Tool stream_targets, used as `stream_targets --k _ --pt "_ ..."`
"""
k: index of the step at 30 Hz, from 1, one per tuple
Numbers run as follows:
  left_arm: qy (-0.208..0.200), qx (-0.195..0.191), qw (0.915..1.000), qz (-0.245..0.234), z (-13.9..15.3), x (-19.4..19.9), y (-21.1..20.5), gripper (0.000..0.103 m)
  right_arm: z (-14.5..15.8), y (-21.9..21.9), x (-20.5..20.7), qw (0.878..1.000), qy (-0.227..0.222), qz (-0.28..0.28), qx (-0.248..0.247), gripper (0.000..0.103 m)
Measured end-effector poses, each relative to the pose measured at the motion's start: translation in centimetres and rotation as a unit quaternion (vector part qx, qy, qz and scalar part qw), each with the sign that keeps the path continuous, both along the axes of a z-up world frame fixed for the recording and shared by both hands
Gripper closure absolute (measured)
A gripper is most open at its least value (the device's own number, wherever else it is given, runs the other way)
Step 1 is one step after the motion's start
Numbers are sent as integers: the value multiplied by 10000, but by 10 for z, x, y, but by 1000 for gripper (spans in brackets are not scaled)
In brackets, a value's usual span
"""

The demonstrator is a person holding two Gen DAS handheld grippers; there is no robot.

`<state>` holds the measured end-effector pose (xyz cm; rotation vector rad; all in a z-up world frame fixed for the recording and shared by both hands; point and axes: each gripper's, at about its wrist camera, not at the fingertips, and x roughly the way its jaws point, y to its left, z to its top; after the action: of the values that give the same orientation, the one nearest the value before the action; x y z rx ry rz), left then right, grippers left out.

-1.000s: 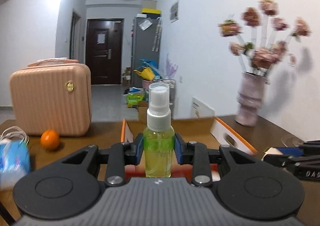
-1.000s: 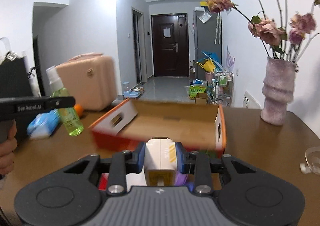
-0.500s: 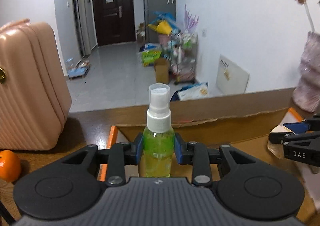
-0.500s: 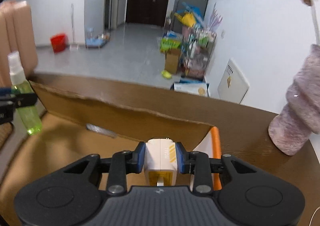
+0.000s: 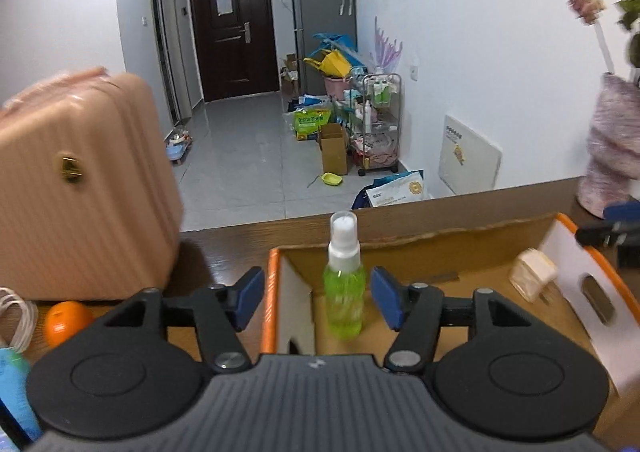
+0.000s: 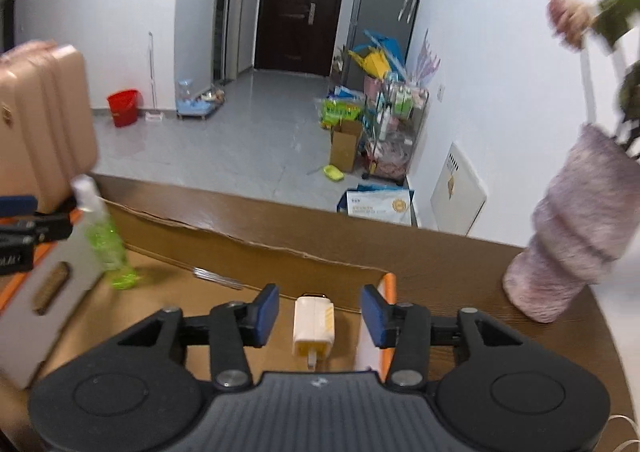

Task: Organize rigid objects
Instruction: 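Carry both items into the red box and open both grippers, then withdraw both tools back from the red box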

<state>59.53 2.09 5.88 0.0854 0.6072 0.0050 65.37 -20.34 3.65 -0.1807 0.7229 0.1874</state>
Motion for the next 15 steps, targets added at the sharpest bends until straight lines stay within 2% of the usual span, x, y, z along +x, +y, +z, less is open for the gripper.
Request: stream_targets --k 4,9,12,15 --pt "-235 -82 9996 -126 37 -70 12 33 45 -16 -49 9995 -276 86 106 50" --pt "-683 -98 9973 -242 72 -175 15 24 92 -37 -136 9967 -709 203 331 42" --pt "-1004 -188 9943 -308 80 -240 13 18 106 -50 -196 9932 -1011 292 505 36" --pt "-1231 -214 9918 -259 75 -303 9 16 110 -57 -265 9880 -1308 481 664 30"
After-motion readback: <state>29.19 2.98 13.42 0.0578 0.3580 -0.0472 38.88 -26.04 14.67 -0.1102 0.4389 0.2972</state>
